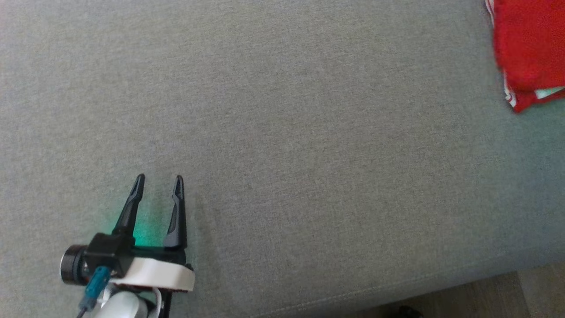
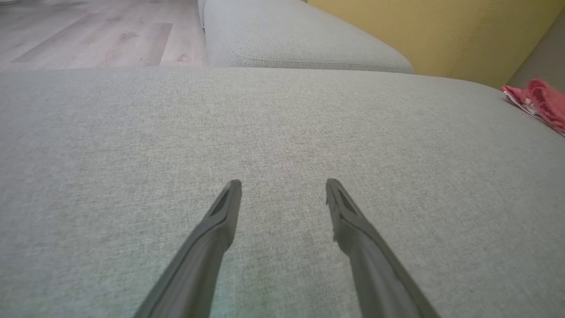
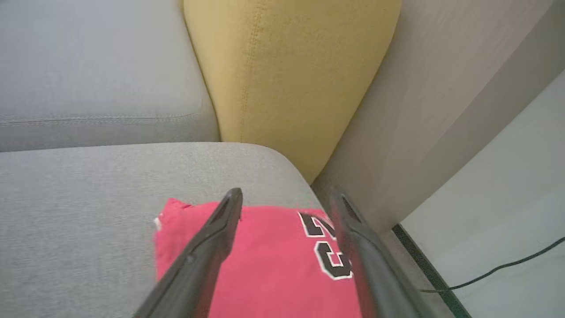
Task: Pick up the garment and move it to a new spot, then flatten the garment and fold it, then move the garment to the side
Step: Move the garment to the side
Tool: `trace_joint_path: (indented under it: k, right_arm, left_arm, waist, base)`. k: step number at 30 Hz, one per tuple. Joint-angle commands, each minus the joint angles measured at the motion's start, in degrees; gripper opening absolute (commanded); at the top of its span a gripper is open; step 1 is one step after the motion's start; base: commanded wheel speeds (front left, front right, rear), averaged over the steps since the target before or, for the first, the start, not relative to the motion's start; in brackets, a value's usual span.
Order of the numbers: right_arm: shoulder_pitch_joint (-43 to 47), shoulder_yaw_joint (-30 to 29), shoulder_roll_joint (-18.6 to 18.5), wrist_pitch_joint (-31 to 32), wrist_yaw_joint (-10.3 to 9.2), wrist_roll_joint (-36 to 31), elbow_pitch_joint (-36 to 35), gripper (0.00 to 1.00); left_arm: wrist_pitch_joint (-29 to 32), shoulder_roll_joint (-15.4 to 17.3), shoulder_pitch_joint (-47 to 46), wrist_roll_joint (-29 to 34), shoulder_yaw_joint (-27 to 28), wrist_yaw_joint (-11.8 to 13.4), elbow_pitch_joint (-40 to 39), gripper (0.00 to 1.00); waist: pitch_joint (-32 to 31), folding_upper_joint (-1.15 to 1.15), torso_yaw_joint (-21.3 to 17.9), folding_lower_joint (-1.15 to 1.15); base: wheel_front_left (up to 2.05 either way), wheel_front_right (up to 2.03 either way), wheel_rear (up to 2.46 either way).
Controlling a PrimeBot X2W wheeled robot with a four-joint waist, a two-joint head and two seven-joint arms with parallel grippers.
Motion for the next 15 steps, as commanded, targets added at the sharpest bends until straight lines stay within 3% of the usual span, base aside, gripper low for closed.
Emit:
trace_joint_path:
  k: [1,10,15]
  right_arm:
    - [-1.7,1.0,0.7,-1.0,0.37,-0.4,-1.7,1.00]
    - [-1.4,8.0,3.3,-4.8,0.37,1.9,-2.9,1.00]
    - [2.0,12.8,4.4,-7.3,0.37,4.1,-5.8,1.00]
  left_arm:
    - [0.2,1.1,-2.1,0.5,1.9,0.2,-1.8,1.00]
    - [0.0,0.6,-2.3,0.1,1.6,0.3,-1.4,1.00]
    - [-1.3,-0.5,-2.1,-1.0,2.1,0.0,0.3,1.00]
  waist:
    - [-0.1,0.00,-0.2,-0.01]
    - [-2.7,0.00,-0.1,-0.01]
    - [-7.9,0.00,1.7,-0.01]
  base:
    - [0.00,0.00,0.00]
    - [0.00,0.00,0.00]
    - [0.00,0.00,0.00]
